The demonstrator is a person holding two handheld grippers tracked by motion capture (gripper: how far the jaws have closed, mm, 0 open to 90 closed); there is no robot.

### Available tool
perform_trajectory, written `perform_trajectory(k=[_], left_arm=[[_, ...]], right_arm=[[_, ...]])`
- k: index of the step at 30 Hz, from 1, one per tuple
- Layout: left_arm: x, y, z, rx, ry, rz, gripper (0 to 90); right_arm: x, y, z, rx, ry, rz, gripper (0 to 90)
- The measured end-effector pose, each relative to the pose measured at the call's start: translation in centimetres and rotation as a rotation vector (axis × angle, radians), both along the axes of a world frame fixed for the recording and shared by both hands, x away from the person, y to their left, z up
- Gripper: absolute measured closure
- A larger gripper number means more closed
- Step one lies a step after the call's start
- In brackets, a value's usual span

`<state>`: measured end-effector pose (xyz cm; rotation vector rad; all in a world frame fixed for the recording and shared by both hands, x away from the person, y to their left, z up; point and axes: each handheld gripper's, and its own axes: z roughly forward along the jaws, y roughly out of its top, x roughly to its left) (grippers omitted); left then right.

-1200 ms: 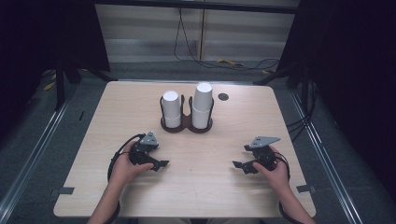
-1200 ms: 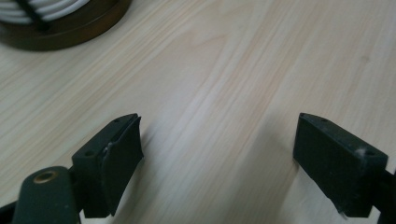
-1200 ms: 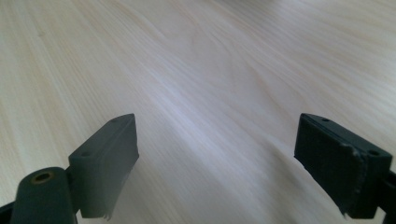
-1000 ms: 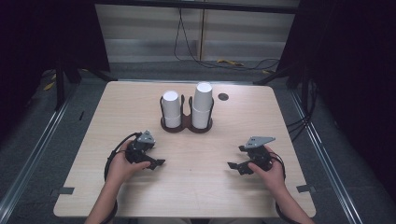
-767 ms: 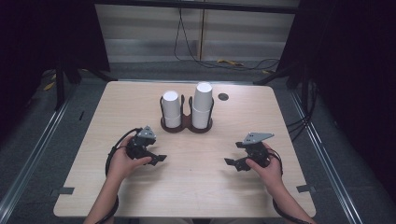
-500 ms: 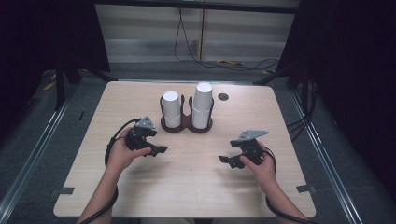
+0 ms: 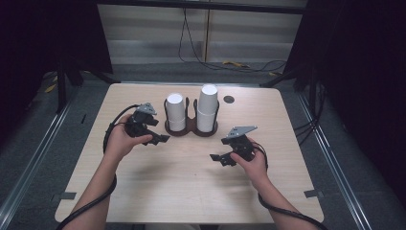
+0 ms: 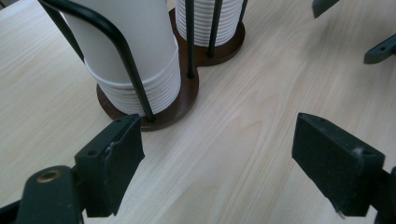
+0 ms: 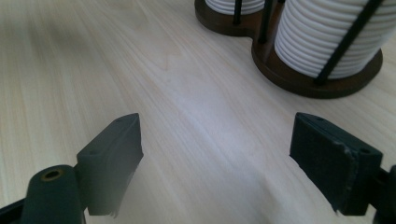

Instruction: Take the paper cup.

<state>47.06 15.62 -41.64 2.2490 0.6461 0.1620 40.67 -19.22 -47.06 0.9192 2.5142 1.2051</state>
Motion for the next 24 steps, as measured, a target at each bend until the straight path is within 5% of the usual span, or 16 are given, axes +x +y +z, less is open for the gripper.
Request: perform_trajectory(k=[20, 24], left_arm=[[2.5, -0.5, 4.0, -0.004, -0.031, -0.004, 16.4], [3.2, -1.0, 4.5, 0.026, -0.04, -0.017, 16.3]], right_arm=[[1.8, 3.8, 0.4, 0.009, -0.007, 0.044, 16.4], [2.1, 4.3, 0.1, 0.023, -0.001, 0.048, 16.4]])
